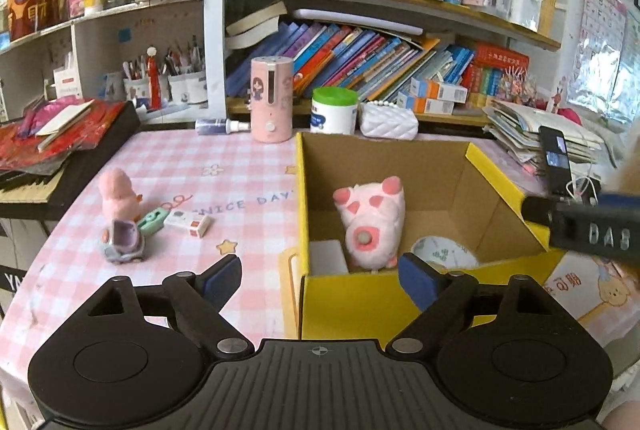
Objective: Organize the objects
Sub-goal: 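Open both tools and withdraw them from the yellow box, then move both open tools toward the toy car and white card box, then grasp the white card box with the right tool while the left tool grasps the toy car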
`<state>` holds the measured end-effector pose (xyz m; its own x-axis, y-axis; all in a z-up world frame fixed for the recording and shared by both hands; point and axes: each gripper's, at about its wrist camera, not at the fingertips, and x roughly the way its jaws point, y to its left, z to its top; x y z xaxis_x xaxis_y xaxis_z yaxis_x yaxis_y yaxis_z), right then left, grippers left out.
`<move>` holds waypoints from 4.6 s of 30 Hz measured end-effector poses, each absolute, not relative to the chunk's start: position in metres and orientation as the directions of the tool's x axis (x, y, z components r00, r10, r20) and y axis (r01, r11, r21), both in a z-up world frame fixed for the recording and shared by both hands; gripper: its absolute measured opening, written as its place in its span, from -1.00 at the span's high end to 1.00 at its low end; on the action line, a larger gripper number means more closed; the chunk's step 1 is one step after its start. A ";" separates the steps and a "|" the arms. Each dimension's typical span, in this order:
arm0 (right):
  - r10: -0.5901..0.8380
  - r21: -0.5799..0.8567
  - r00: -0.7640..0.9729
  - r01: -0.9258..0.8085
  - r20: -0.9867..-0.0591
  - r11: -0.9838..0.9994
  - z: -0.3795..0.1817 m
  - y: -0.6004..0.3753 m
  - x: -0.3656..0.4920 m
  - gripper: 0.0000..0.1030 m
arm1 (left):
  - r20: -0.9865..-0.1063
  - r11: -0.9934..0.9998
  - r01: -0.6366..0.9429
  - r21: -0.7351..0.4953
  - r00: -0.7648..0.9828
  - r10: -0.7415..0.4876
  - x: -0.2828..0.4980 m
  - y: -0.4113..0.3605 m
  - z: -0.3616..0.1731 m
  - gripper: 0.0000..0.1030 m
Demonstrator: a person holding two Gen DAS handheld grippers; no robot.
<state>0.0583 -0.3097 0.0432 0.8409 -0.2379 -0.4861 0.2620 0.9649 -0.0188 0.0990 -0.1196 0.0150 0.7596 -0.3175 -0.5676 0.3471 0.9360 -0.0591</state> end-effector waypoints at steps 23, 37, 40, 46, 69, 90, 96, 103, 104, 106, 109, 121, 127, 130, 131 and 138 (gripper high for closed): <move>-0.174 0.007 0.677 0.256 -0.715 0.967 -0.011 -0.187 0.012 -0.83 | -0.685 0.967 0.253 -0.012 0.702 -0.192 0.045 -0.002 -0.011 -0.84; -0.139 0.035 0.709 0.225 -0.692 0.974 0.000 -0.131 -0.003 -0.83 | -0.643 0.970 0.243 0.018 0.746 -0.175 0.027 0.046 0.003 -0.91; -0.134 0.037 0.712 0.219 -0.690 0.975 0.002 -0.120 -0.004 -0.83 | -0.633 0.972 0.235 0.020 0.756 -0.170 0.025 0.056 0.005 -0.91; -0.118 0.039 0.727 0.195 -0.676 0.980 0.006 -0.099 -0.004 -0.83 | -0.611 0.977 0.211 0.022 0.776 -0.154 0.022 0.075 0.009 -0.91; -0.038 0.003 0.791 0.050 -0.610 0.999 0.011 -0.081 0.070 -0.52 | -0.616 0.988 0.152 0.028 0.781 -0.103 0.096 0.070 0.000 -0.91; 0.132 0.143 0.749 -0.050 -0.649 0.988 0.004 -0.122 0.212 -0.17 | -0.696 0.990 0.124 0.062 0.716 -0.046 0.200 0.033 -0.018 -0.88; 0.150 0.145 0.732 -0.071 -0.664 0.987 -0.004 -0.123 0.247 -0.13 | -0.696 0.989 0.119 0.091 0.718 -0.023 0.226 0.023 -0.026 -0.88; 0.167 0.159 0.717 -0.080 -0.676 0.984 -0.008 -0.125 0.273 -0.13 | -0.708 0.985 0.117 0.126 0.706 0.006 0.252 0.014 -0.042 -0.89; 0.173 0.162 0.713 -0.084 -0.680 0.983 -0.009 -0.124 0.276 -0.13 | -0.707 0.985 0.116 0.127 0.707 0.008 0.256 0.013 -0.044 -0.89; 0.197 0.172 0.698 -0.106 -0.689 0.979 -0.011 -0.121 0.284 -0.13 | -0.710 0.987 0.112 0.118 0.704 0.005 0.263 0.013 -0.048 -0.88; 0.219 0.163 0.677 -0.146 -0.702 0.976 -0.016 -0.112 0.293 -0.13 | -0.729 0.988 0.114 0.106 0.684 -0.001 0.275 0.010 -0.058 -0.88; 0.185 0.156 0.613 -0.102 -0.768 0.983 -0.037 -0.113 0.324 -0.13 | -0.761 0.991 0.111 0.069 0.648 -0.019 0.303 0.009 -0.084 -0.51; 0.172 0.133 0.585 -0.110 -0.792 0.985 -0.046 -0.107 0.338 -0.13 | -0.778 0.992 0.113 0.048 0.627 -0.034 0.296 0.021 -0.080 -0.24; 0.173 0.128 0.553 -0.119 -0.815 0.985 -0.053 -0.101 0.346 -0.22 | -0.779 0.999 0.053 -0.009 0.625 -0.040 0.287 0.038 -0.072 -0.24; 0.174 0.130 0.547 -0.119 -0.819 0.984 -0.055 -0.100 0.348 -0.24 | -0.777 0.999 0.033 -0.030 0.628 -0.044 0.283 0.043 -0.069 -0.24; 0.140 0.087 0.531 -0.125 -0.836 0.988 -0.067 -0.082 0.359 -0.44 | -0.766 0.997 -0.018 -0.079 0.641 -0.049 0.261 0.057 -0.056 -0.24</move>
